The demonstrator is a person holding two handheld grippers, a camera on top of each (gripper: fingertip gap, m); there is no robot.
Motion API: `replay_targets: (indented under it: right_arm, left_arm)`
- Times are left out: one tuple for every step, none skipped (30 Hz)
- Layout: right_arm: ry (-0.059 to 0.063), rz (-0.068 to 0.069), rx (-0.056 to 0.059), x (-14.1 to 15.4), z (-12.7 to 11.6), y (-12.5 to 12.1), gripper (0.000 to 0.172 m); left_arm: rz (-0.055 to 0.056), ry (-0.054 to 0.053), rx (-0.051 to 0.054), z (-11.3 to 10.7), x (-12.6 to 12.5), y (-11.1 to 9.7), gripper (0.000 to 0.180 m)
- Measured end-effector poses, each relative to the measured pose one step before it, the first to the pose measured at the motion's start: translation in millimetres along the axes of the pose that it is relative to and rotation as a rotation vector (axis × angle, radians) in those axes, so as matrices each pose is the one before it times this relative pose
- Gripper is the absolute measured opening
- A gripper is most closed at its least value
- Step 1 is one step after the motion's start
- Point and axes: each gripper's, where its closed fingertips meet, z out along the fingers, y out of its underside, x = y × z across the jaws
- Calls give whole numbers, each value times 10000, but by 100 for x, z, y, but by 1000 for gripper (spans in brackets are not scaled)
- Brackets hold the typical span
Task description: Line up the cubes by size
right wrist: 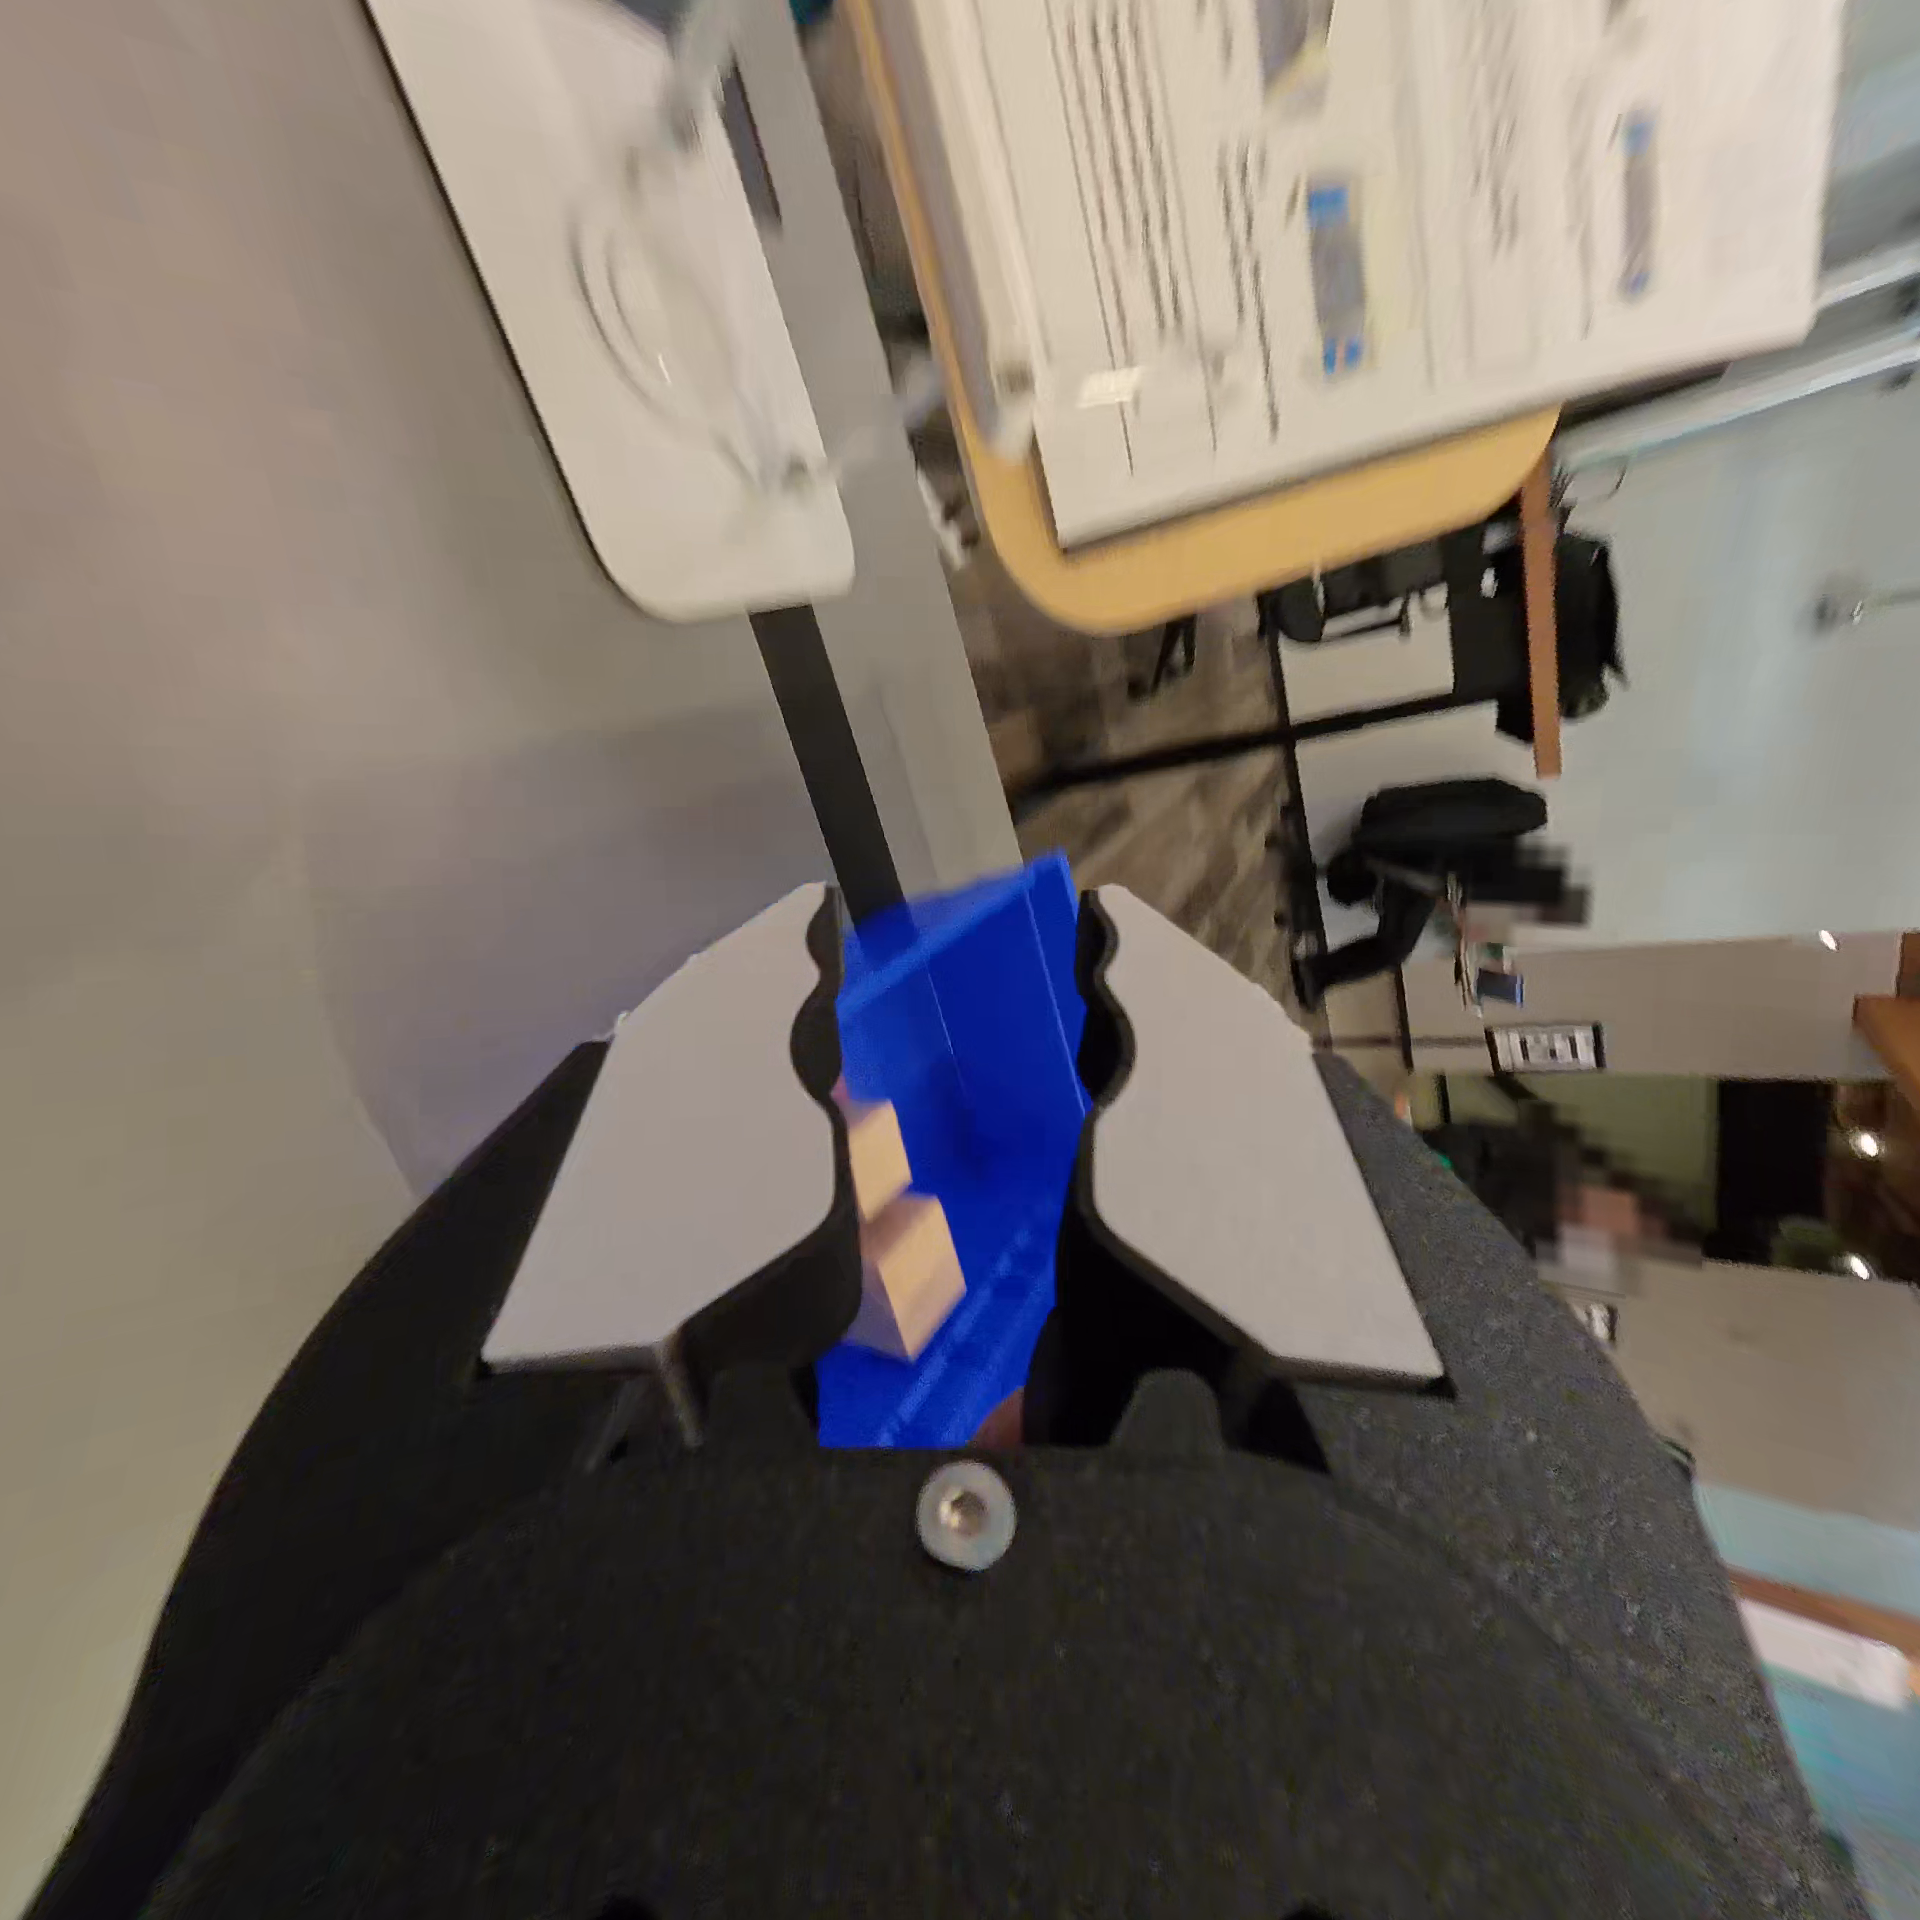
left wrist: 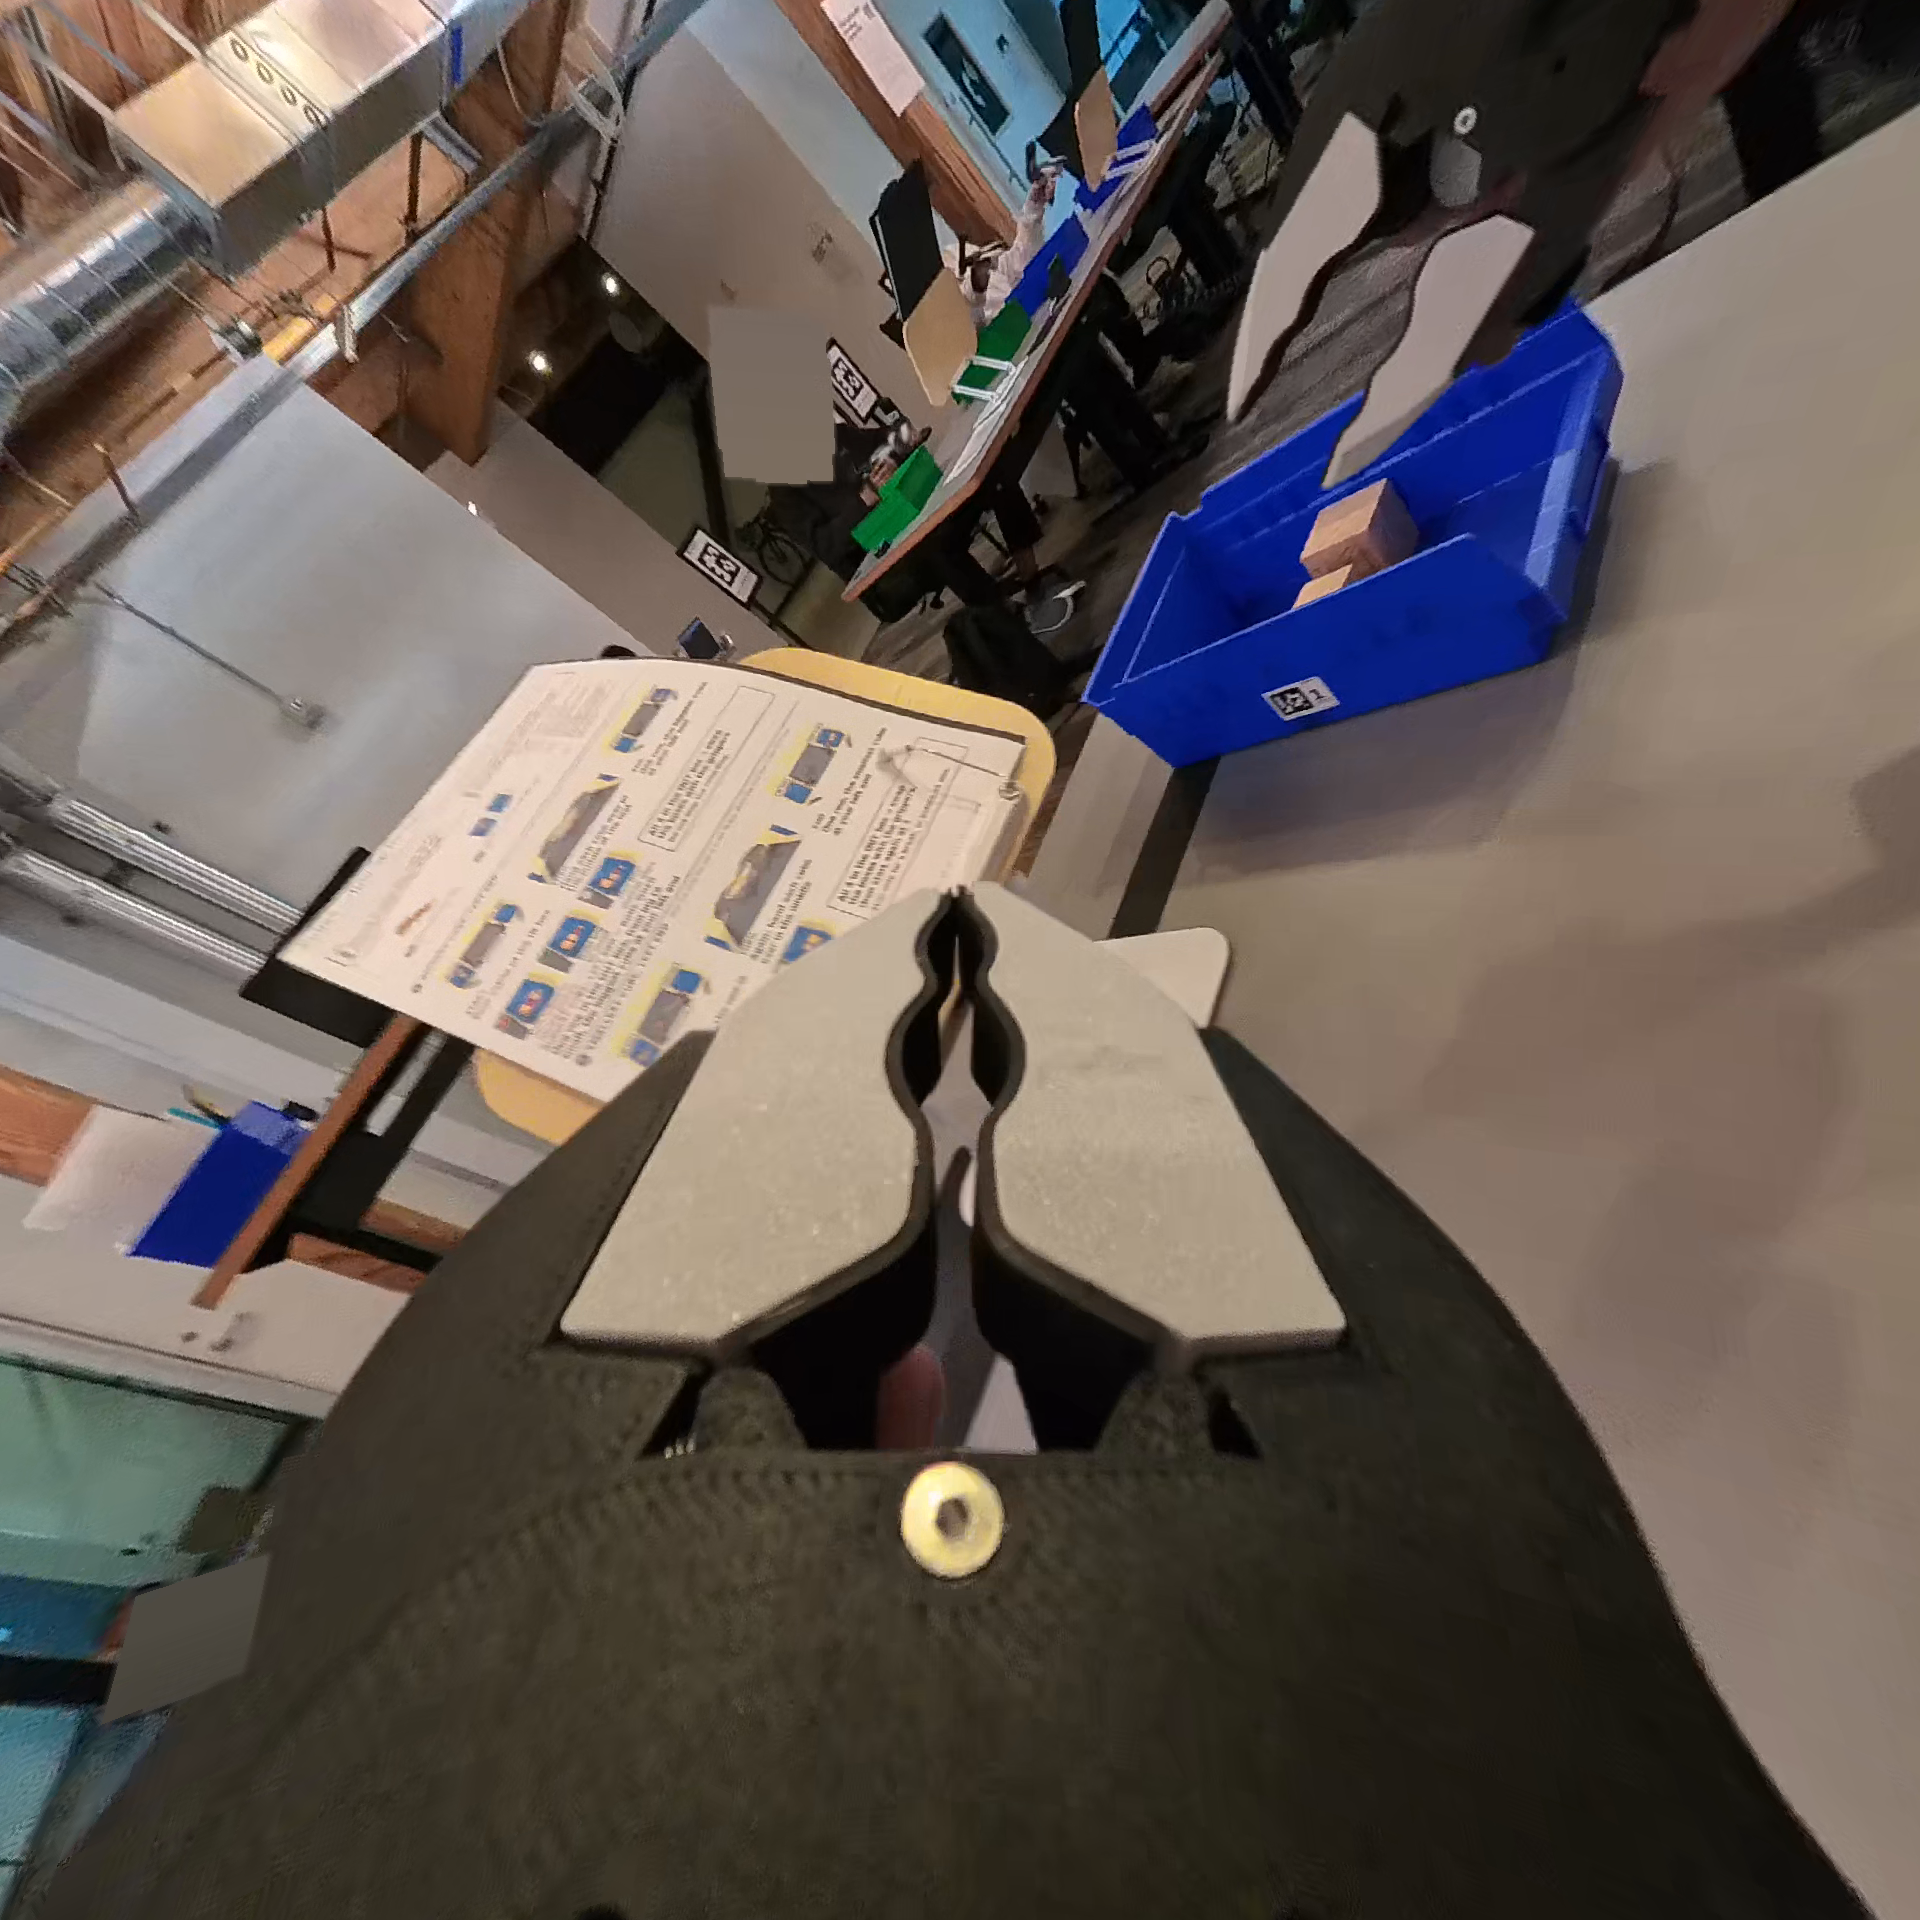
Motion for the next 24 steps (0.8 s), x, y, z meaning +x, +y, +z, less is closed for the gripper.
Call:
replay_targets:
  right_arm:
    - [149, 283, 562, -673, -363, -1706, 42]
    - [38, 437, 531, -832, -103, -1685, 42]
    - [-167, 427, 509, -1178, 140, -1542, 42]
    - [-176, 475, 554, -1230, 389, -1464, 41]
    - [-163, 519, 546, -1245, 615, -1285, 41]
    - [-102, 485, 442, -1187, 749, -977, 41]
    - [-18, 546, 386, -1082, 835, -753, 41]
    - [-105, 493, 499, -1260, 801, -728, 41]
    - [-156, 445, 625, -1323, 767, -717, 40]
    - [40, 531, 600, -989, 759, -490, 40]
    - [120, 520, 279, -806, 831, 106, 39]
    - [-52, 364, -22, -968, 894, 621, 39]
    - [-97, 229, -51, -902, 793, 729, 40]
    - [133, 135, 70, -427, 629, 686, 39]
    - [201, 91, -40, -215, 541, 912, 39]
    - [107, 38, -125, -162, 383, 964, 39]
    - [168, 70, 41, 84, 183, 688, 39]
    - [205, 236, 228, 281, -25, 392, 39]
    - [157, 441, 319, 358, -145, 217, 38]
    - [86, 460, 363, 349, -189, 118, 38]
    - [-15, 346, 245, 234, -113, 181, 37]
    - [9, 197, -88, 287, 25, 516, 37]
    - [3, 29, -329, 237, 155, 785, 37]
    - [20, -76, -210, 164, 143, 513, 38]
  left_arm:
    - [-215, -28, -118, 308, 515, 342, 0]
    - [-180, -241, -222, 366, 268, 531, 2]
    - [-248, -332, -250, 349, 202, 642, 6]
    - [-306, -209, -173, 320, 436, 666, 11]
    - [-396, -122, -45, 312, 608, 652, 16]
    - [-497, -37, 0, 353, 718, 762, 21]
    - [-506, 46, -19, 434, 793, 943, 24]
    - [-458, 24, -23, 515, 737, 1113, 27]
    - [-377, -73, -152, 596, 553, 1389, 30]
    - [-244, -280, -419, 719, 237, 1718, 33]
    - [-47, -459, -500, 796, 35, 1688, 36]
    - [51, -334, -403, 847, 252, 1438, 35]
    - [-71, -142, -324, 864, 482, 1256, 36]
    - [-226, -135, -286, 876, 429, 1170, 39]
    - [-278, -102, -325, 848, 384, 1221, 44]
    - [-356, -105, -319, 769, 300, 1140, 48]
    - [-434, -3, -228, 637, 363, 895, 51]
    - [-407, 179, -232, 538, 547, 724, 55]
    - [-146, 100, -342, 488, 433, 707, 62]
    - [334, -182, -349, 436, 85, 710, 65]
    - [622, -382, -202, 321, -182, 466, 64]
    - [511, -328, -76, 202, -209, 194, 64]
    - [142, -152, -81, 123, -158, 97, 65]
    - [-175, -21, -52, 80, -109, 38, 69]
